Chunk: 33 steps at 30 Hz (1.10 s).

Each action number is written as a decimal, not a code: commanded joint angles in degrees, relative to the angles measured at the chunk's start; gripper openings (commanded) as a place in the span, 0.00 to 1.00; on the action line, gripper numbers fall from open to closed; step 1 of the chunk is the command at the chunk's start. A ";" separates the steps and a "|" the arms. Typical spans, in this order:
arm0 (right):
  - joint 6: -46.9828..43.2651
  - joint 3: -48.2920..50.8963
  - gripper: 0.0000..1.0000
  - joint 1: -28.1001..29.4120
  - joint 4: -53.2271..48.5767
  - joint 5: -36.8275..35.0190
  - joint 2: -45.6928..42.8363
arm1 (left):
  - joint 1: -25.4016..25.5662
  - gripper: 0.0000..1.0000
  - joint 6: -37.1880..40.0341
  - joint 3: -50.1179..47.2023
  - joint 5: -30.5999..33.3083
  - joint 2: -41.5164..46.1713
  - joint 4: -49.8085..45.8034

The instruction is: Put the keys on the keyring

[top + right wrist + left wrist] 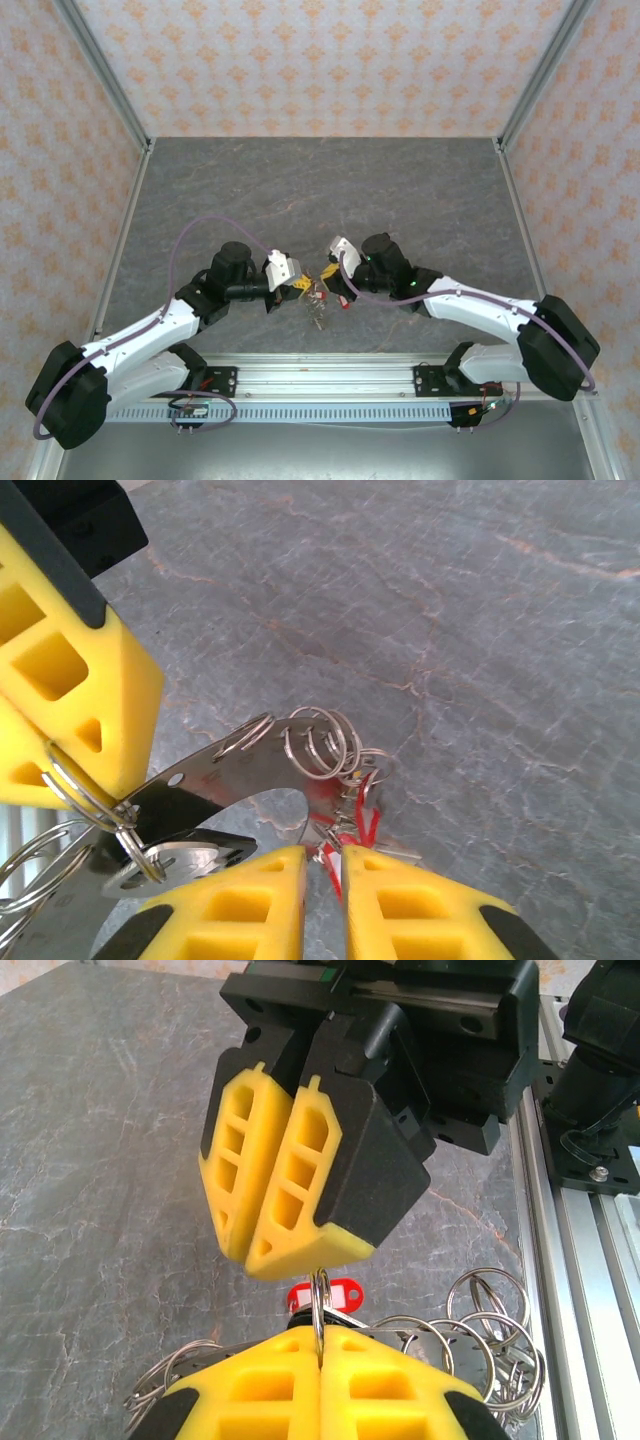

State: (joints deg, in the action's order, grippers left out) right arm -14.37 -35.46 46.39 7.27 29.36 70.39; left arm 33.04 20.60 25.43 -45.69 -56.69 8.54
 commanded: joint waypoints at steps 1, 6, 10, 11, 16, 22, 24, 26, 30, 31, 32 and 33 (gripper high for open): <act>-3.61 1.56 0.17 -0.15 0.54 -4.94 -6.02 | 0.45 0.00 1.35 0.76 -1.51 -0.14 2.60; -13.82 3.39 0.21 -0.08 -0.01 2.95 -12.24 | 0.45 0.00 1.94 0.76 -1.78 0.04 2.28; -17.48 3.03 0.27 0.01 2.41 11.15 -12.07 | 0.45 0.00 2.80 1.18 -2.93 0.19 1.30; -17.88 2.42 0.27 0.01 2.18 11.85 -11.35 | 0.45 0.00 3.03 1.36 -3.17 0.27 0.80; -21.46 -0.46 0.27 0.19 0.38 13.78 -7.04 | 0.45 0.00 3.65 1.90 -3.97 0.77 -0.44; -22.28 -2.10 0.27 0.19 0.85 14.35 -4.08 | 0.45 0.00 4.02 2.34 -4.37 0.88 -0.99; -22.24 -2.44 0.27 0.19 0.90 14.86 -3.49 | 0.45 0.00 4.10 2.43 -4.38 0.79 -1.22; -22.24 -2.68 0.26 0.19 0.86 15.43 -2.92 | 0.46 0.00 4.23 2.52 -4.40 0.70 -1.16; -22.61 -2.94 0.26 0.19 0.38 16.72 -1.36 | 0.45 0.00 4.10 2.69 -4.37 0.53 -1.06; -22.91 -3.03 0.26 0.19 0.12 17.07 -1.23 | 0.45 0.00 3.98 2.78 -4.34 0.52 -1.06; -22.89 -2.95 0.26 0.19 0.11 17.19 -1.06 | 0.45 0.00 4.01 2.78 -4.32 0.57 -1.16; -23.09 -2.95 0.26 0.19 -0.08 17.31 -0.86 | 0.45 0.00 4.01 2.87 -4.32 0.60 -1.24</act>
State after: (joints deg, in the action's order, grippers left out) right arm -35.92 -36.88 46.35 7.22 44.05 68.88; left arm 33.04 23.94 26.09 -48.07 -56.88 6.48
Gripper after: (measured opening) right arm 0.262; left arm 0.042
